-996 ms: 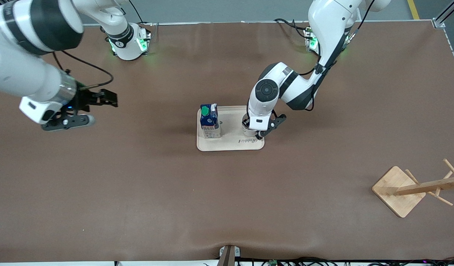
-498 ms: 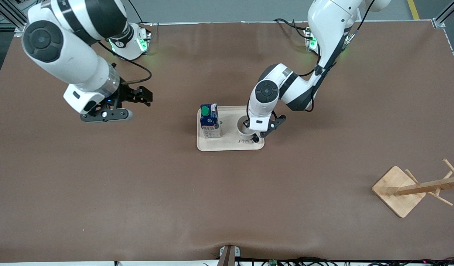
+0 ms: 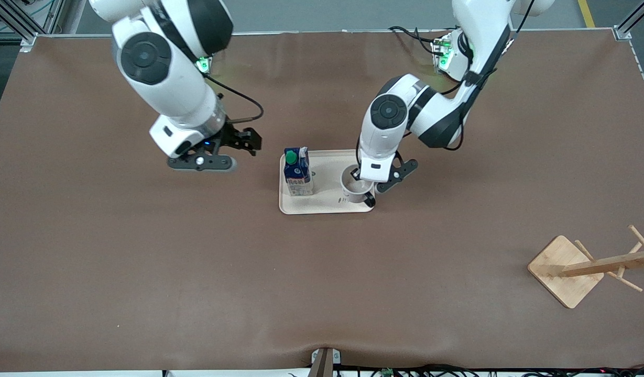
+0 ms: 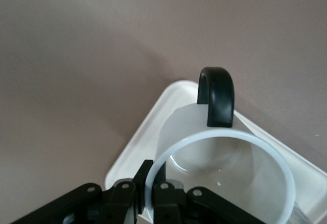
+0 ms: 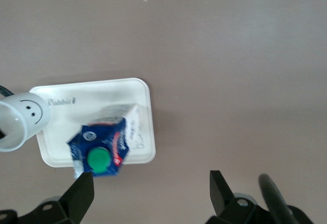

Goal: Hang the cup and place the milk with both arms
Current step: 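Lift the mug with the left gripper while the right gripper grasps milk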

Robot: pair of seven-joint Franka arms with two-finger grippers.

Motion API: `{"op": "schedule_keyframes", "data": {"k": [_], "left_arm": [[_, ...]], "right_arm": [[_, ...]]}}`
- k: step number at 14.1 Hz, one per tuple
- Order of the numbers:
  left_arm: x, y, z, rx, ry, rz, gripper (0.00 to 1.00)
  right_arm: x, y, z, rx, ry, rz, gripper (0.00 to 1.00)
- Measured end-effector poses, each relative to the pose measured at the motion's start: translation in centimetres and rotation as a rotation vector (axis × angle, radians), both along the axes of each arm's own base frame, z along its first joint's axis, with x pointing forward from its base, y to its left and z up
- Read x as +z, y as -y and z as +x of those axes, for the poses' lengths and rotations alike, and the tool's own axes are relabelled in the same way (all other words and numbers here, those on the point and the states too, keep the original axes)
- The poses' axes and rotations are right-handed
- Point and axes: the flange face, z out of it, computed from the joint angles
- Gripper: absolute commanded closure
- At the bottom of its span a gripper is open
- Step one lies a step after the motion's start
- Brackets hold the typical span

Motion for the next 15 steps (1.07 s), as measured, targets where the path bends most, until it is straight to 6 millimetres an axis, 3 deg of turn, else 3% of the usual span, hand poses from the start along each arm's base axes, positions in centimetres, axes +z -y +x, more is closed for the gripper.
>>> {"op": "schedule_keyframes", "data": {"k": [4,8,12,15], "left_arm": [[6.4,-5.9,3.0,-0.148,0.041,0.001,1.0],[11.9,-12.2,4.8,-0.292,0.0,0.036,1.0],[14.9,-16.6,5.9,-0.428,-0.049,0.045,1.0],[16.6,-21.2,6.7,-0.542,-0.065,0.039,1.0]], "right_arm": [[-4.2,-4.4,0.0,-0.007,-0.015,0.096,0.0],[-7.3,-4.9,-0.1,-0.017,0.011,0.106,0.0],[-10.2,-6.1,-1.7,0.0,0.017,0.102,0.0],[-11.1,-7.4,-3.1,0.024,0.008,0.095,0.0]]}}
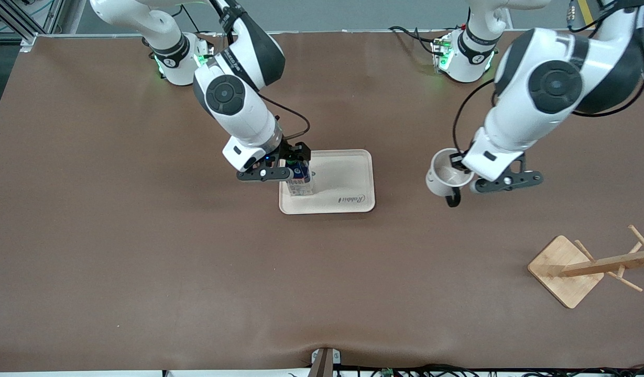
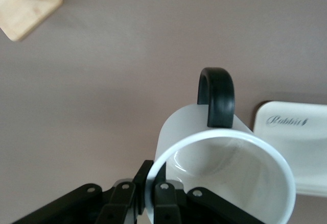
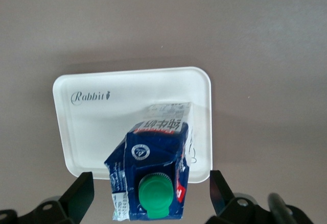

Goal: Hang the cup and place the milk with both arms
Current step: 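Lift the mug with the left gripper while the right gripper grasps milk, then carry the mug toward the wooden stand with the left gripper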

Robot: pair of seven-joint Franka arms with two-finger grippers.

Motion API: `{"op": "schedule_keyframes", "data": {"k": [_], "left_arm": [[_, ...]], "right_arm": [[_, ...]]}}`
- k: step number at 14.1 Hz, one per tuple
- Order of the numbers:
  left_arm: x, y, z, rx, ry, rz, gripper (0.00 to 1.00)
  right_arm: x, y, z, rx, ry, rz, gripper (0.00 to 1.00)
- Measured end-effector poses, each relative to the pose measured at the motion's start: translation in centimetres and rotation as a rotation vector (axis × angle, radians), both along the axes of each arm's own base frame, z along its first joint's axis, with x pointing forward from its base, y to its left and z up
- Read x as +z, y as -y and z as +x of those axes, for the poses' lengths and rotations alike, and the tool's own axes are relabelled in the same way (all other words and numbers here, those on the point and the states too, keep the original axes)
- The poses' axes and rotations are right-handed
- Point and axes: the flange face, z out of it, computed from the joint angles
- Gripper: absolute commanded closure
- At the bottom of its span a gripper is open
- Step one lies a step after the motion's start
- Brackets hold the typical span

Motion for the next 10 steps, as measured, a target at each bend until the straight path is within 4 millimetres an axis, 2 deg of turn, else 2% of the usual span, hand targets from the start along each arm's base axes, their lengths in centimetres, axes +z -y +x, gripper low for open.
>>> {"op": "schedule_keyframes", "data": {"k": [3,7,10], "left_arm": [[1.7,-4.6,0.5,-0.126,-0.013,-0.01,1.0],[3.3,-12.1,1.3,-0.264,-0.008,-0.029,1.0],[4.1,-16.6,1.7,-0.354,0.0,-0.04,1.0]], "right_arm": [[-0.7,-1.0,-1.1,0.008,-0.01,-0.012,0.0],[-1.9,-0.6,-1.4,0.027,-0.003,-0.056,0.0],[-2.1,-0.6,-1.4,0.013,0.008,-0.051,0.0]]}}
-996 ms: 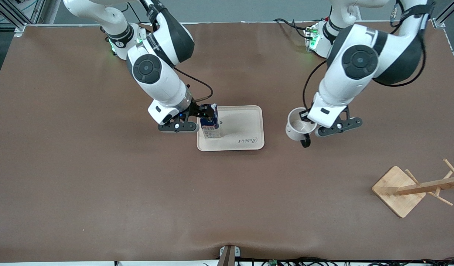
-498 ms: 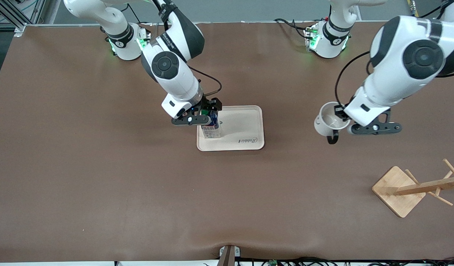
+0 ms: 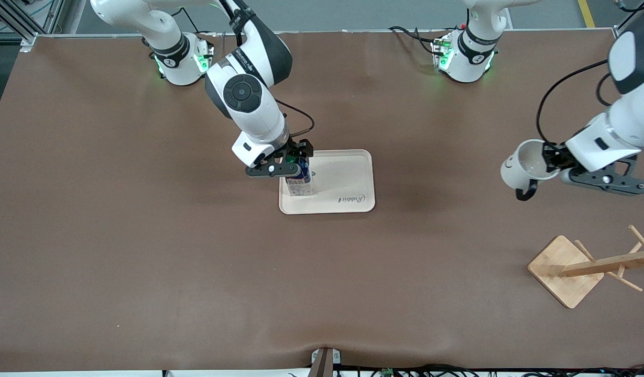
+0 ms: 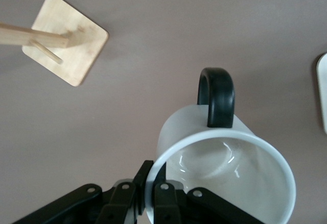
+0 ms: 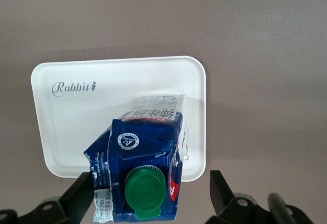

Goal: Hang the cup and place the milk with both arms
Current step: 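Carry the mug toward the wooden stand with the left gripper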

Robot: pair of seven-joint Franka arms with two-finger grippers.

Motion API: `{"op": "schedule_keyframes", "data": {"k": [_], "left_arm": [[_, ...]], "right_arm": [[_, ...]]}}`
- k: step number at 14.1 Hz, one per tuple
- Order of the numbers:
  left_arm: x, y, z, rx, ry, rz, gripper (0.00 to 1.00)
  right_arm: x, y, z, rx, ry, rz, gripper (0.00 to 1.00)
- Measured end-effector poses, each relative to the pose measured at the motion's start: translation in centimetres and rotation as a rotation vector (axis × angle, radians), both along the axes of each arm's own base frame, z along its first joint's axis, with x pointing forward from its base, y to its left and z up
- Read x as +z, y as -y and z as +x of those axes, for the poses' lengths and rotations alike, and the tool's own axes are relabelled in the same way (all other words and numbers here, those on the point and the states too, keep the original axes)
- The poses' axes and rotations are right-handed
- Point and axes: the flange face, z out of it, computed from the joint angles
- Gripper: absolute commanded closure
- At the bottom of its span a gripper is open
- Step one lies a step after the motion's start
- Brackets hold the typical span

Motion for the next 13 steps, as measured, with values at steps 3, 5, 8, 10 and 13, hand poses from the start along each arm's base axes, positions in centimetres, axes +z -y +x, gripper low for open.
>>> {"op": "schedule_keyframes", "data": {"k": [3,5,8,10,13], "left_arm": [[0.7,-3.0,0.1,-0.091,0.006,0.023,1.0],[0.8,-4.0,0.3,-0.158,-0.001,0.08,1.0],[0.8,-5.2,0.9,-0.236,-0.003,0.106,1.0],[0.4,-7.0,1.5,-0.292,0.006,0.102,1.0],[-0.7,-10.5,2.8,-0.339,0.015,0.092,1.0]], "right_arm": [[0.0,-0.4,-0.3,-0.007,0.003,0.002,0.0],[0.0,-0.4,-0.3,-0.008,0.003,0.001,0.0],[0.0,-0.3,-0.1,-0.012,0.004,0.001,0.0],[0.1,-0.2,0.0,-0.014,0.006,0.003,0.0],[0.4,-0.1,0.2,-0.017,0.011,0.005,0.0]]}}
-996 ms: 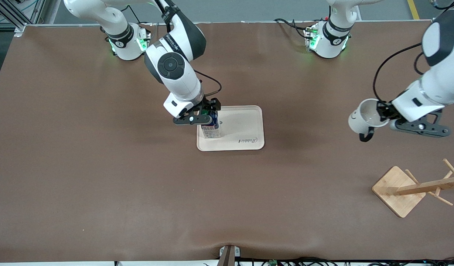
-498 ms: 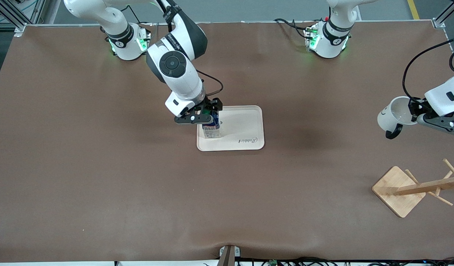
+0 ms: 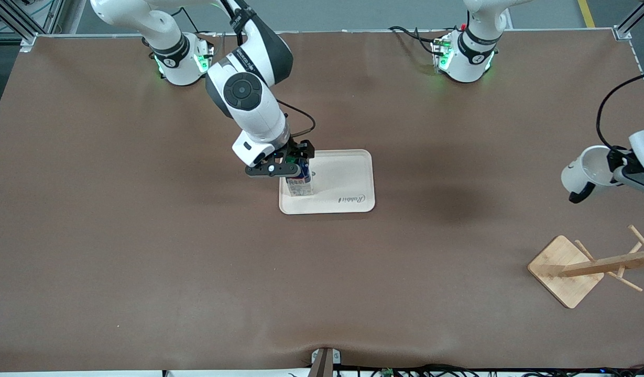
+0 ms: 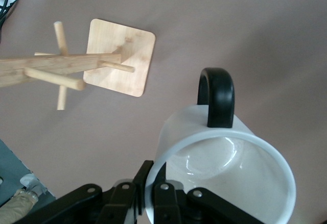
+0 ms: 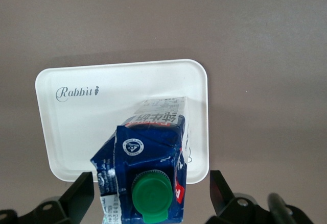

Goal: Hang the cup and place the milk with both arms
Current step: 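Carry the mug toward the wooden stand with the left gripper, then lift the milk carton off the tray with the right gripper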

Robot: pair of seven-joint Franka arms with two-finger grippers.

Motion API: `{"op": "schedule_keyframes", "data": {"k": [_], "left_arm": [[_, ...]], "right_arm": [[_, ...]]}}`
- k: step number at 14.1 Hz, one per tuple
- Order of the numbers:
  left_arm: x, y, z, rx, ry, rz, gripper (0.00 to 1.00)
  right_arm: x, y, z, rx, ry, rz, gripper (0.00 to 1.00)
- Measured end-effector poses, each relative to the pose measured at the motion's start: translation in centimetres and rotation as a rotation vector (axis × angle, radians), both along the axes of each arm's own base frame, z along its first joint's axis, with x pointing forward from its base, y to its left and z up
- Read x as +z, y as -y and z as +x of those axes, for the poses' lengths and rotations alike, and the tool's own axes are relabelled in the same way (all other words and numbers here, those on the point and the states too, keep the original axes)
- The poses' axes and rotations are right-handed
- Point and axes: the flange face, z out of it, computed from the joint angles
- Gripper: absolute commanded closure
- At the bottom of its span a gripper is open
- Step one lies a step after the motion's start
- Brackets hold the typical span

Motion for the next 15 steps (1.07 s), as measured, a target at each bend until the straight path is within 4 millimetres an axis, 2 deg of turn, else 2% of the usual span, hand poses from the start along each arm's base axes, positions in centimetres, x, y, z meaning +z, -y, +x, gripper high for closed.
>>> {"op": "schedule_keyframes", "data": {"k": [5,10,14,15], "left_arm": [[-1.3,-1.9,2.5,-0.029,0.001,-0.001,1.0],[-2.2,-4.3,4.3,-0.079,0.027,0.007,1.0],[-2.4,-6.4,4.2,-0.078,0.037,0.008,1.0],[-2.3,-7.1,4.2,-0.087,0.042,0.01,1.0]], "right_arm": [[-0.2,-0.4,-0.3,0.008,-0.003,-0.001,0.0],[-1.2,-1.2,-1.0,0.024,-0.011,-0.009,0.0],[-3.6,-3.0,-1.6,0.048,0.022,-0.002,0.0],[-4.2,-3.3,-1.8,0.06,0.022,-0.012,0.1]]}}
